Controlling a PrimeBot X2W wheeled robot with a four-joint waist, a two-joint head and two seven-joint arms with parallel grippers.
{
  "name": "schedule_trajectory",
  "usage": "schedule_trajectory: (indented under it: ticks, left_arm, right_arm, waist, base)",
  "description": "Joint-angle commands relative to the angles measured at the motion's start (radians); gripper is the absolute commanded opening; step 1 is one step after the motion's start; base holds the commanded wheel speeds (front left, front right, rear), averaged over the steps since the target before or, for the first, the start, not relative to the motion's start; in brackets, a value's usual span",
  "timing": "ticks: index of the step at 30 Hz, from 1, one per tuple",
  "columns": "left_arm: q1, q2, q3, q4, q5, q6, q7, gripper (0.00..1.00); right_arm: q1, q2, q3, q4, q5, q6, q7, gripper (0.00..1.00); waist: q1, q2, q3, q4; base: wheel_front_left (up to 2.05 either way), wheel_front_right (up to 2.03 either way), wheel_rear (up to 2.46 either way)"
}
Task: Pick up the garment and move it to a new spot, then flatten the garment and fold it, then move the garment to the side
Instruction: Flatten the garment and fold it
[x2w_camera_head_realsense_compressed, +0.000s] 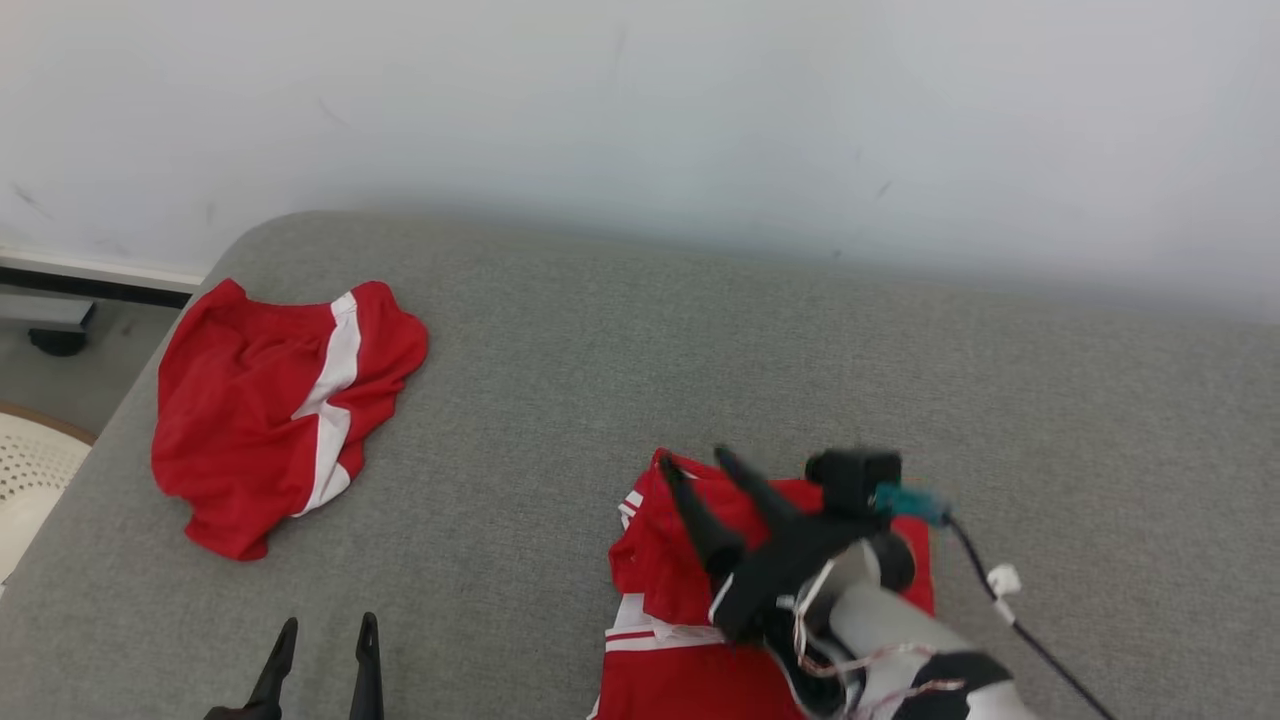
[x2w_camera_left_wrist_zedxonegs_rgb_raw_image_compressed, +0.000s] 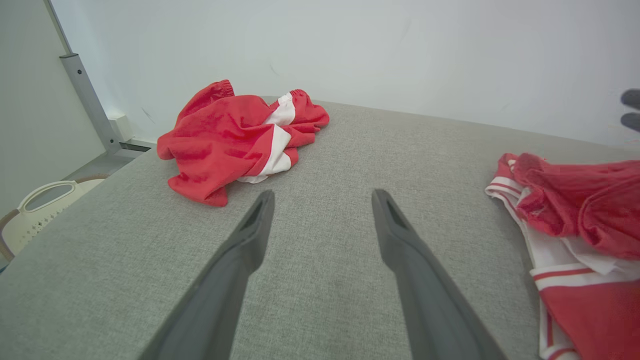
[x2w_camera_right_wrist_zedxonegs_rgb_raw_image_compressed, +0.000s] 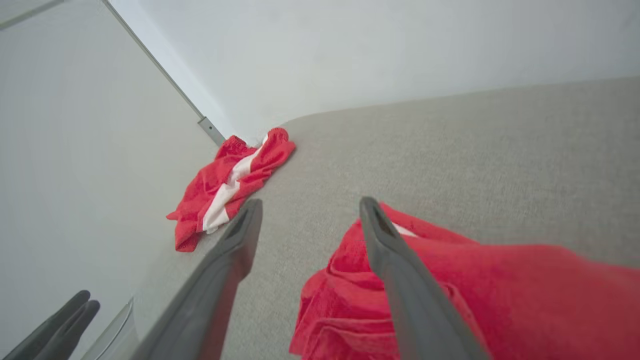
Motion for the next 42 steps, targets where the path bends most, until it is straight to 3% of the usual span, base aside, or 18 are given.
schedule_trajectory:
  ticks: [1, 8, 13, 18, 24, 25, 26, 27, 42]
  left_arm:
    - [0.003, -0.003, 0.007, -0.003, -0.008, -0.001, -0.001, 1.00]
    - [0.023, -0.004, 0.022, -0.016, -0.002, -0.001, -0.001, 1.00]
    - [0.024, -0.005, 0.025, -0.022, -0.003, -0.001, -0.001, 1.00]
    - [0.028, -0.006, 0.030, -0.025, -0.004, -0.001, -0.001, 1.00]
    - [0.028, -0.007, 0.029, -0.027, -0.005, -0.001, -0.001, 1.00]
    - [0.027, -0.007, 0.028, -0.027, -0.006, -0.001, -0.001, 1.00]
    - [0.024, -0.007, 0.027, -0.027, -0.008, -0.001, -0.001, 1.00]
    - [0.021, -0.007, 0.026, -0.026, -0.008, -0.001, -0.001, 1.00]
    - [-0.006, 0.000, 0.012, -0.014, -0.014, -0.001, -0.001, 1.00]
  right_arm:
    - [-0.011, -0.001, -0.037, -0.014, -0.035, -0.003, -0.002, 1.00]
    - [0.070, -0.030, -0.347, -0.138, -0.317, -0.003, -0.002, 1.00]
    - [0.180, -0.046, -0.510, -0.225, -0.440, -0.003, -0.002, 1.00]
    - [0.265, -0.042, -0.584, -0.253, -0.512, -0.003, -0.003, 1.00]
    - [0.309, -0.032, -0.578, -0.245, -0.551, -0.003, -0.003, 0.98]
    - [0.311, -0.030, -0.576, -0.241, -0.554, -0.003, -0.003, 0.47]
    - [0.312, -0.028, -0.573, -0.234, -0.557, -0.003, -0.003, 0.17]
    - [0.312, -0.027, -0.569, -0.224, -0.558, -0.003, -0.003, 0.00]
    - [0.240, -0.004, -0.460, -0.066, -0.546, -0.003, -0.003, 0.00]
  waist:
    - [0.0000, 0.0000, -0.002, -0.015]
    - [0.0000, 0.0000, -0.001, -0.053]
    - [0.0000, 0.0000, 0.000, -0.068]
    - [0.0000, 0.0000, 0.000, -0.079]
    - [0.0000, 0.0000, 0.003, -0.081]
    - [0.0000, 0.0000, 0.004, -0.080]
    - [0.0000, 0.0000, 0.006, -0.079]
    - [0.0000, 0.0000, 0.008, -0.077]
    - [0.0000, 0.0000, 0.030, -0.045]
  base:
    - [0.00, 0.00, 0.00]
    - [0.00, 0.00, 0.00]
    - [0.00, 0.00, 0.00]
    - [0.00, 0.00, 0.00]
    - [0.00, 0.00, 0.00]
    - [0.00, 0.00, 0.00]
    - [0.00, 0.00, 0.00]
    - [0.00, 0.00, 0.00]
    - [0.00, 0.00, 0.00]
